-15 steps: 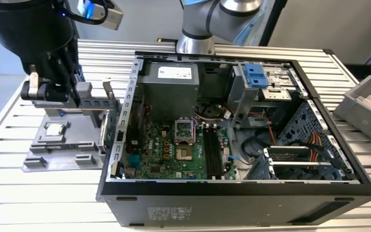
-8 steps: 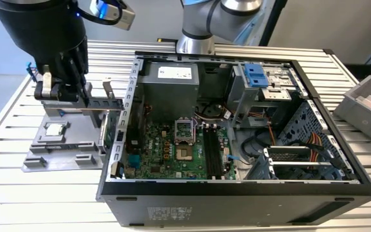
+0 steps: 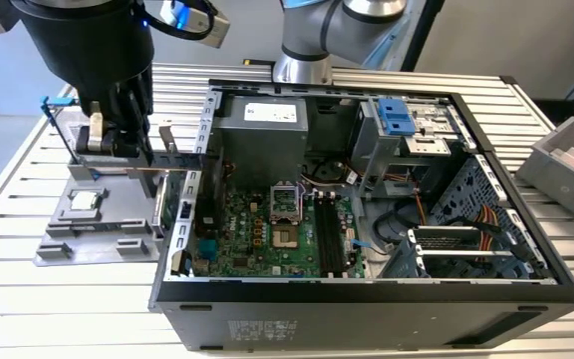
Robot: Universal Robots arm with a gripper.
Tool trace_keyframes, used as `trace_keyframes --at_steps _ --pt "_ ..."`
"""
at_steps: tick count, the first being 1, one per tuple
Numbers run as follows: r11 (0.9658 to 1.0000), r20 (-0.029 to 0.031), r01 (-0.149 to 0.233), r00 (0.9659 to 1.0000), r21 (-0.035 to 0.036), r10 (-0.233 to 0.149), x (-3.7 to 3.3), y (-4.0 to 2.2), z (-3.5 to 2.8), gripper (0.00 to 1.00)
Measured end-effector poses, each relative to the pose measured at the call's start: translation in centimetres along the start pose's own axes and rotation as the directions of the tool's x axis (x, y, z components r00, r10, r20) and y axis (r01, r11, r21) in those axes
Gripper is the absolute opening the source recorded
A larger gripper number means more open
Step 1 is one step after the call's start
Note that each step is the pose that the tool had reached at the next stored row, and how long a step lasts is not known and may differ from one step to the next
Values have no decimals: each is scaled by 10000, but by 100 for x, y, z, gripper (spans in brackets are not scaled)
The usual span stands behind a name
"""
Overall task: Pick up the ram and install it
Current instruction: 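Pick up the ram and move it above insertion slot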
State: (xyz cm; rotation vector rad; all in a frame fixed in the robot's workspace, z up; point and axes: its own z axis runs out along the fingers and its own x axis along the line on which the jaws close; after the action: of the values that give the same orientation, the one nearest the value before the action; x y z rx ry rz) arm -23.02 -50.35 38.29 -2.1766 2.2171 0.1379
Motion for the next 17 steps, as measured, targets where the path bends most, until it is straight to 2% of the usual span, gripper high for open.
trace_keyframes --at_steps 17 --pt "10000 0 -3 10000 -38 3 -6 -336 -12 0"
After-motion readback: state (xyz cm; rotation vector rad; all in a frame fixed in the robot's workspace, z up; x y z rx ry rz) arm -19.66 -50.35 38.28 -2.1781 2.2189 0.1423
